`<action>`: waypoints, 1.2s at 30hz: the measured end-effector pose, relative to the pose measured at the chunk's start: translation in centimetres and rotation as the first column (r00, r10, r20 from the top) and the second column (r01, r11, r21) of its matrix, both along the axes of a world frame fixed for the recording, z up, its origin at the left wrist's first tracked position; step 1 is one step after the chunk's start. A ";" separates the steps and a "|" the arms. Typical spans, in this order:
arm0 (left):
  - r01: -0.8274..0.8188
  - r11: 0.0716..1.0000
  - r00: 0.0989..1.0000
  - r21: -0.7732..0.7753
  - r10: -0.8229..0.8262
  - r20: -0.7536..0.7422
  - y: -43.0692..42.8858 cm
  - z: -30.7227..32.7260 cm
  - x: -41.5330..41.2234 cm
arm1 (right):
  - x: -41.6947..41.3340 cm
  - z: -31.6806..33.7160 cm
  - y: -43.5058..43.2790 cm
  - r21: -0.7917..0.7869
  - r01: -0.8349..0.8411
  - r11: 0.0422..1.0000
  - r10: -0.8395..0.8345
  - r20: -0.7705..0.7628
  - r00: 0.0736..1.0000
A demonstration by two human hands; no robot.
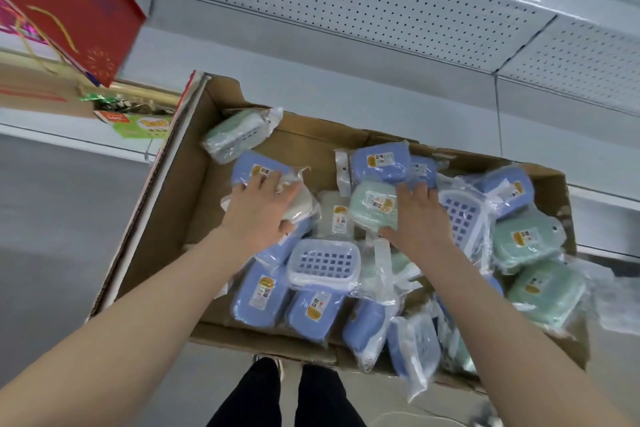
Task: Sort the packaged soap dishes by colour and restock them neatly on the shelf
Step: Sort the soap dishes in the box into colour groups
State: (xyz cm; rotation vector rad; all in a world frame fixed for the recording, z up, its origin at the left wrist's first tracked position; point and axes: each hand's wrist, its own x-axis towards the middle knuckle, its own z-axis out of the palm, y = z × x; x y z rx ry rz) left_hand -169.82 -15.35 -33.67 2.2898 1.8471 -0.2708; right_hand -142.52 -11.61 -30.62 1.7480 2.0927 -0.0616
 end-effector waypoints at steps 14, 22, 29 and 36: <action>-0.313 0.947 0.943 -0.073 0.319 0.099 -3.6 -0.5 -4.6 | -7.6 -5.4 2.3 0.057 0.042 0.997 -0.003 -0.558 0.830; -0.339 0.937 0.927 -0.081 0.348 0.143 -3.8 -0.7 -4.7 | -9.2 -7.4 -2.0 -0.145 0.172 0.975 -0.203 -0.243 0.949; -0.352 0.928 0.904 -0.122 0.371 0.212 -4.5 -0.9 -5.7 | -12.1 -9.2 0.0 -0.174 0.019 0.985 -0.060 -0.230 0.971; -0.318 0.946 0.918 -0.065 0.325 0.228 -5.2 0.9 -5.8 | -11.0 -5.7 -1.1 -0.080 0.144 0.986 -0.164 -0.387 0.908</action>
